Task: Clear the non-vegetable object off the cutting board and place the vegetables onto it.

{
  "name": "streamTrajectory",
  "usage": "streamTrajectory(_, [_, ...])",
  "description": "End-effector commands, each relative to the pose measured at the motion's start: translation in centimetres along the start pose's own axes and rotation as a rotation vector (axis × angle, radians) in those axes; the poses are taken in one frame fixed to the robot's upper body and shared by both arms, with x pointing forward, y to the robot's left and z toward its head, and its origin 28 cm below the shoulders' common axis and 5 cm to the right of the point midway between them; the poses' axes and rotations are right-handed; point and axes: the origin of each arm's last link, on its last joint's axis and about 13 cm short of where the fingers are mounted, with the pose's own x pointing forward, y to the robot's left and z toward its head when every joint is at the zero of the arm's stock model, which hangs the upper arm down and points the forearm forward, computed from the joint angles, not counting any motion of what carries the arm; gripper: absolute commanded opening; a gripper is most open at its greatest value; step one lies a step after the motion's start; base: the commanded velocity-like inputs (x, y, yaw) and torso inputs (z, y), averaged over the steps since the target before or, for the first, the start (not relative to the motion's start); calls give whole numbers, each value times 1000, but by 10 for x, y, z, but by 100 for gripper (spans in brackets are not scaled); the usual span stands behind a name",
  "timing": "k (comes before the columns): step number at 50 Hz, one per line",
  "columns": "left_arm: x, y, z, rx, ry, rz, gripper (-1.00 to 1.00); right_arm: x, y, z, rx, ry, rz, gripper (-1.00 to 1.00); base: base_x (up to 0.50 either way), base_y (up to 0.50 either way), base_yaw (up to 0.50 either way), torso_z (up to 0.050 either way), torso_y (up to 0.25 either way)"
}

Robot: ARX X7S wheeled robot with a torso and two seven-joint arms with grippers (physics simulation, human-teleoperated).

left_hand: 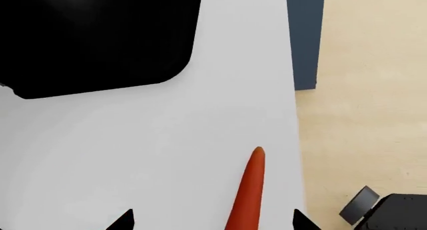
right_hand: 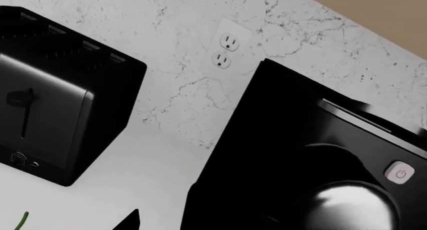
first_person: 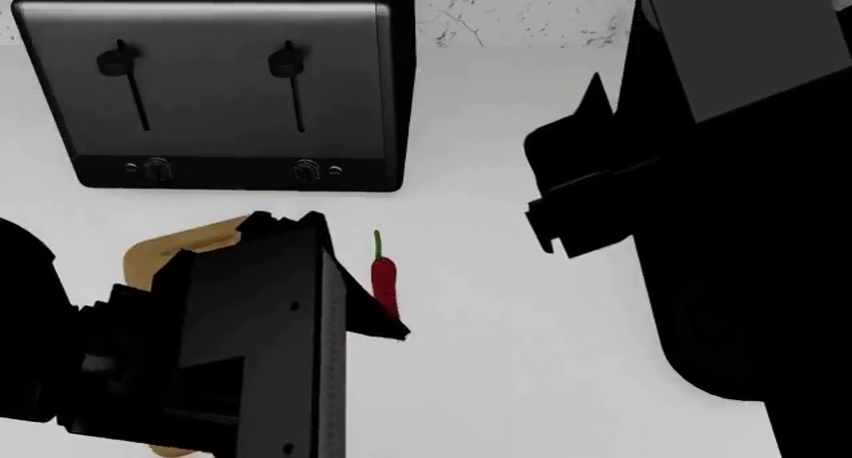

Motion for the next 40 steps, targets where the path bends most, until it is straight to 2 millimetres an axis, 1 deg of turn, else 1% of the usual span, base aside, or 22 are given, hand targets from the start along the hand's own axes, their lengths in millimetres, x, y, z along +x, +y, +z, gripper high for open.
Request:
streamTrajectory(1, [6,0,4,5,-7,-33,100,1,0,3,16,-16,12,100,0,0,0,0,0])
streamTrajectory(9, [15,3,-1,-7,3,-39,100,2,1,1,18,-9,15,100,0,0,0,0,0])
streamTrajectory(18, [24,3,-5,-13,11,-54,100,2,1,-3,25,-4,12,100,0,0,0,0,0])
streamTrajectory(31, [42,2,-9,-21,24,-93,100,3,1,-12,34,12,12,100,0,0,0,0,0])
streamTrajectory(40, [50,-1,-15,-32,33,-104,100,3,1,-12,35,15,11,100,0,0,0,0,0])
